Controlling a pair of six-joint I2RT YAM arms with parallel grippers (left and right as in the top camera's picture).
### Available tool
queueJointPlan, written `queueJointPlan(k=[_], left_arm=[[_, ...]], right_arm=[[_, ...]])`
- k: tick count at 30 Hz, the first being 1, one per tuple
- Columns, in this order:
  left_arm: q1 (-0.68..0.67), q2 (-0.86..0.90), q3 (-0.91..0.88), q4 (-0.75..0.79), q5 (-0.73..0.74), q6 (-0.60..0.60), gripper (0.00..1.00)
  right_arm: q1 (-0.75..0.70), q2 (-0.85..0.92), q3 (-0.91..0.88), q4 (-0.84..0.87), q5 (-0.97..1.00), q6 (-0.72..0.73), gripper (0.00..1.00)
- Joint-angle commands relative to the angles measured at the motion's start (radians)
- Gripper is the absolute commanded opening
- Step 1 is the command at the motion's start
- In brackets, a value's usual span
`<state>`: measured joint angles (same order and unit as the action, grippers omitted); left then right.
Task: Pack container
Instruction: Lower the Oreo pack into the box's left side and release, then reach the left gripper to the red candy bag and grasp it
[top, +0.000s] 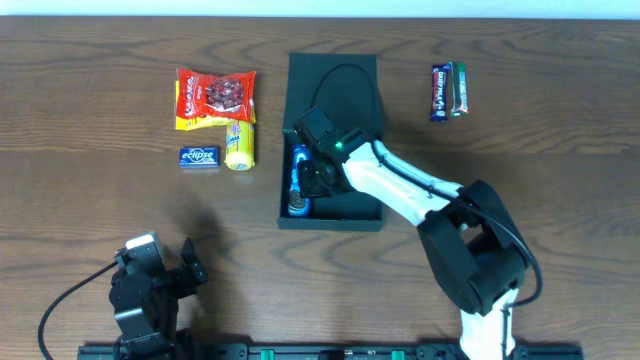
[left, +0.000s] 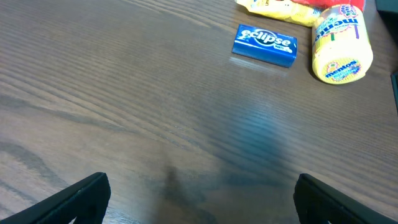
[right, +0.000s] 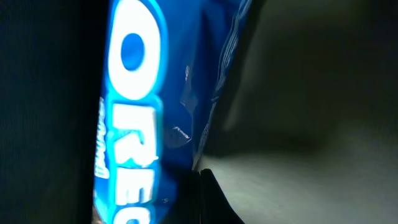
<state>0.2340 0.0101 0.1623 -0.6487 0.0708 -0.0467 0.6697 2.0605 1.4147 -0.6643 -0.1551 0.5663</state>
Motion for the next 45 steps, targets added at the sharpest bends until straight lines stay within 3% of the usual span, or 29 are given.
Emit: queueJointPlan(k=[1, 11, 20, 28, 45], left_arm=[[0.001, -0.006, -0.005, -0.006, -0.008, 0.018, 0.95], [0.002, -0.006, -0.005, -0.006, -0.008, 0.018, 0.95], [0.002, -0.006, -0.005, -0.006, -0.008, 0.018, 0.95], [0.002, -0.006, -0.005, -0.006, -0.008, 0.018, 0.95], [0.001, -0.006, -0.005, -0.006, -0.008, 0.018, 0.96]], right_arm=[[-0.007, 0.023, 0.012, 0.010, -0.087, -0.027, 0.01], [-0.023, 0.023, 0.012, 0.024, -0.213, -0.040, 0.01], [-0.068, 0.014, 0.055, -0.062, -0.155, -0.037, 0.01], [-0.134, -0.007, 0.238, -0.412, 0.166, -0.049, 0.01], [-0.144, -0.007, 0.237, -0.550, 0.396, -0.093, 0.01]])
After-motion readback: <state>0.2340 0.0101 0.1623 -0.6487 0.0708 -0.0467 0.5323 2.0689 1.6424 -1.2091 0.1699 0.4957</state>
